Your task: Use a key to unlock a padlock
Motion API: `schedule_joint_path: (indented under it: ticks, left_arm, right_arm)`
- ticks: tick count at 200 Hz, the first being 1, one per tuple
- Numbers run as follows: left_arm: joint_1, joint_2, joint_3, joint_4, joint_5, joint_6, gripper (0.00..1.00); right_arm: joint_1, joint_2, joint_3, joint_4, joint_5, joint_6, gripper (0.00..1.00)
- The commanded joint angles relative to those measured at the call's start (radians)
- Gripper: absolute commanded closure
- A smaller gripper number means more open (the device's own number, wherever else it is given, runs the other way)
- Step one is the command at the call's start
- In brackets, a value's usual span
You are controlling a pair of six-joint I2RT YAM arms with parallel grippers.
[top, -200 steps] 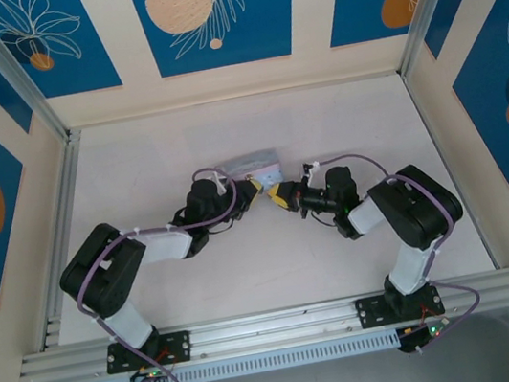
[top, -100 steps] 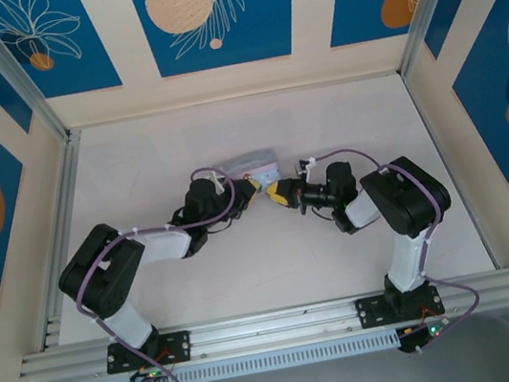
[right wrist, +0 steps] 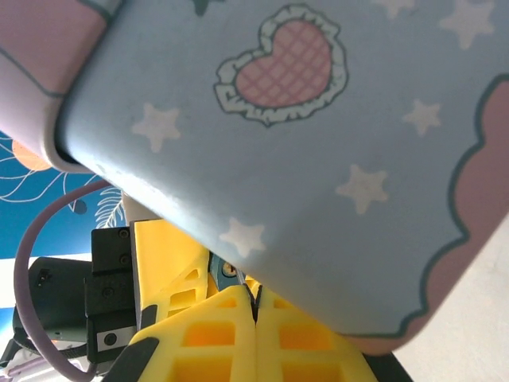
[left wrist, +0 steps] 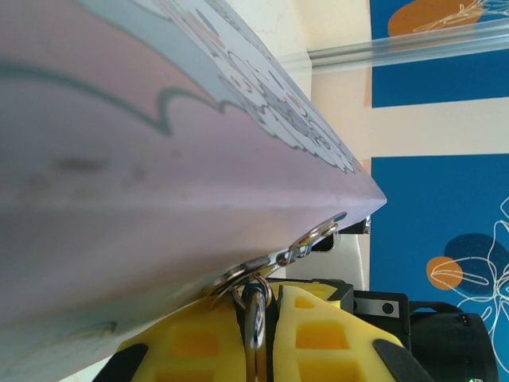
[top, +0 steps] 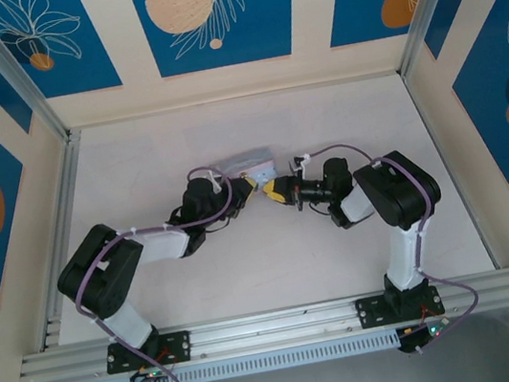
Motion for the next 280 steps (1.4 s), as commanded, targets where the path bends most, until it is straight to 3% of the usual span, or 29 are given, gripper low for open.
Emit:
schedule_joint_path:
  ticks: [1,130,193,223,280]
  left_arm:
    - [-0.034,-0.047,0.017,0.117,0.133,-0.018,1.0]
    - [-0.034,-0.096,0.001,0.124,0.144,-0.028,1.0]
    - [-0.034,-0.076,0.0,0.177,0.13,-0.071,1.0]
    - [-0.034,-0.085,0.005,0.179,0.128,-0.076,1.0]
    - [-0.035,-0.106,0.006,0.188,0.12,-0.092,1.0]
  right_arm:
    - [0.015,0.029,0.026,-0.003,-0.006,0.008,1.0]
    - [-0.025,0.054,0.013,-0.135,0.061,-0.014,1.0]
    - [0.051,0.055,0.028,-0.023,0.032,0.02,1.0]
    - [0.05,0.065,0.023,0.059,0.038,0.081,1.0]
    - [0.037,0.094,0.052,0.059,0.041,0.133,1.0]
